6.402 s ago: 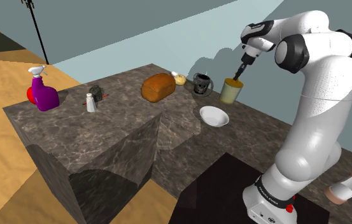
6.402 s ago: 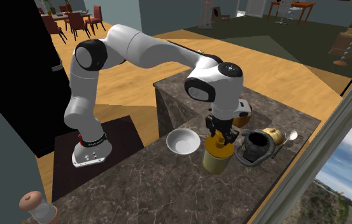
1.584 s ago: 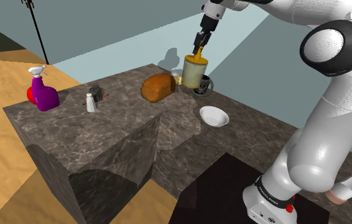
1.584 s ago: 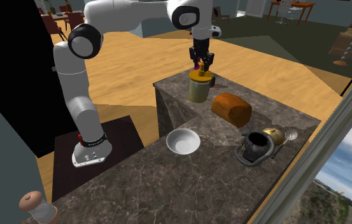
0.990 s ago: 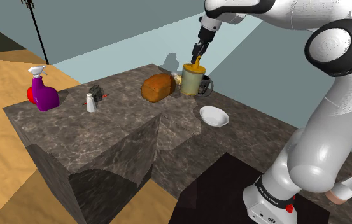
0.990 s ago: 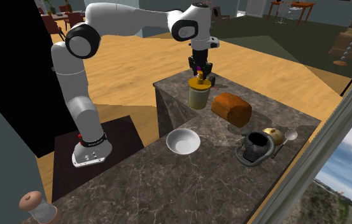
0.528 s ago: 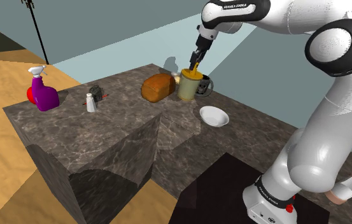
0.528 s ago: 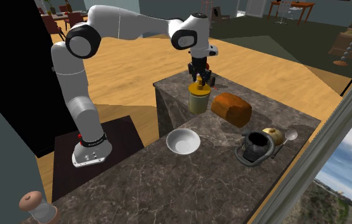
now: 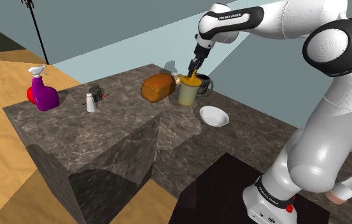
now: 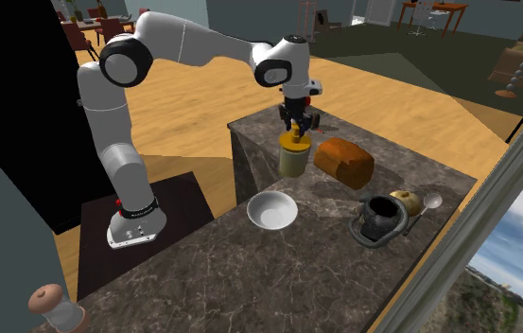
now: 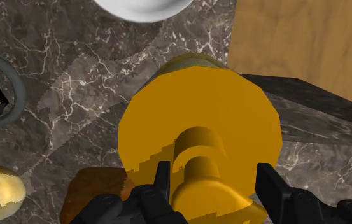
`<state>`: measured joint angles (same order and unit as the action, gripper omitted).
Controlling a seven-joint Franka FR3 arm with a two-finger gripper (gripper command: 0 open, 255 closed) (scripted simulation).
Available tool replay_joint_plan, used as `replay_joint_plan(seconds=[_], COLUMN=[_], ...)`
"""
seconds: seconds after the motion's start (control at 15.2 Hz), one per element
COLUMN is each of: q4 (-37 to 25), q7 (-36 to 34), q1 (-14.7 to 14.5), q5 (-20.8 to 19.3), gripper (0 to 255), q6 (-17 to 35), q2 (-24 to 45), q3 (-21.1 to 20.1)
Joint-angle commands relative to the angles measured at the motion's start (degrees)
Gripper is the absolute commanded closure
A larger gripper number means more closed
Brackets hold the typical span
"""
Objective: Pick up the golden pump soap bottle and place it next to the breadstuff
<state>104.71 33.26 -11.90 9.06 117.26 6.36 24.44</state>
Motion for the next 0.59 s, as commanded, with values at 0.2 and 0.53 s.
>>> replay_joint_plan(seconds=[0.2,0.53], q4=[2.8,5.3], q7=[0.7,1.6], q1=[0.0,0.1], q5=[0.8,1.7], gripper=[255,255], q6=[3.7,7.2], q2=[1.0,2.2], q3=[-0.1,-0.3])
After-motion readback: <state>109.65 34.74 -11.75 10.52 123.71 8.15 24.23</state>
